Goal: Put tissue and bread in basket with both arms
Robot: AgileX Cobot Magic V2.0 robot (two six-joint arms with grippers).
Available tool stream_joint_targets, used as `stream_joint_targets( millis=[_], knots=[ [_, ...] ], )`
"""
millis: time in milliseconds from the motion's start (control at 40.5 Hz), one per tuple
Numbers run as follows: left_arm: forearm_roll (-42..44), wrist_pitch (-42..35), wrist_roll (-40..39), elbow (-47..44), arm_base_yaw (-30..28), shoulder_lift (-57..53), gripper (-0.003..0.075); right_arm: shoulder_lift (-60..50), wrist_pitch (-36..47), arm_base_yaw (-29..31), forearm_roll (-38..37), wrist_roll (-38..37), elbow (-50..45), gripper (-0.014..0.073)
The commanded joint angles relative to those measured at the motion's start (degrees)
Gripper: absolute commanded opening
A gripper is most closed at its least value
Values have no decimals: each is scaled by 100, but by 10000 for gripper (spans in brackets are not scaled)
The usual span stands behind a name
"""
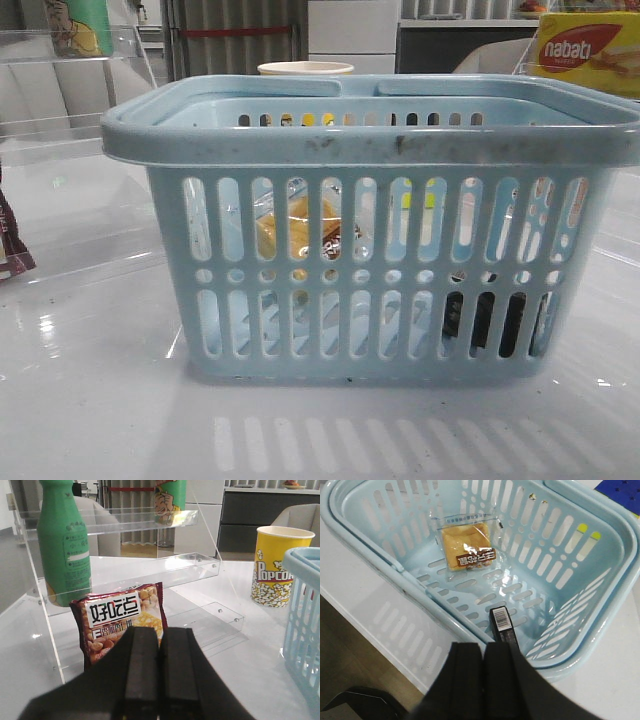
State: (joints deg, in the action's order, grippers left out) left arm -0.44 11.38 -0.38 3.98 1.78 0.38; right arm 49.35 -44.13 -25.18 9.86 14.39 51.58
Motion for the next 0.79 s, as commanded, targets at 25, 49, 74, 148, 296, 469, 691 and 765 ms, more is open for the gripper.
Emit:
stream_joint_targets(
  millis=[25,49,74,148,296,469,691,765],
  knots=[
    [95,-1173,-186,-225,-99,40,93,-32,366,-1,-14,39,161,57],
    [95,-1275,-186,-285,-114,40,93,-32,366,-1,-14,39,161,57],
    [95,-1395,-186,-356,-114,25,93,-32,366,-1,-14,39,161,57],
    [95,-1561,-186,-479,-114,-117,93,-32,366,-1,-14,39,161,57],
    [95,-1490,-186,-479,20,-178,93,-32,357,-1,-14,39,161,57],
    [95,-1490,-186,-479,33,-178,93,-32,359,-1,-14,39,161,57],
    [44,-1490,-186,-479,33,-178,93,-32,359,-1,-14,39,161,57],
    [44,-1490,-186,-479,33,-168,93,-32,359,-1,-14,39,161,57]
  ],
)
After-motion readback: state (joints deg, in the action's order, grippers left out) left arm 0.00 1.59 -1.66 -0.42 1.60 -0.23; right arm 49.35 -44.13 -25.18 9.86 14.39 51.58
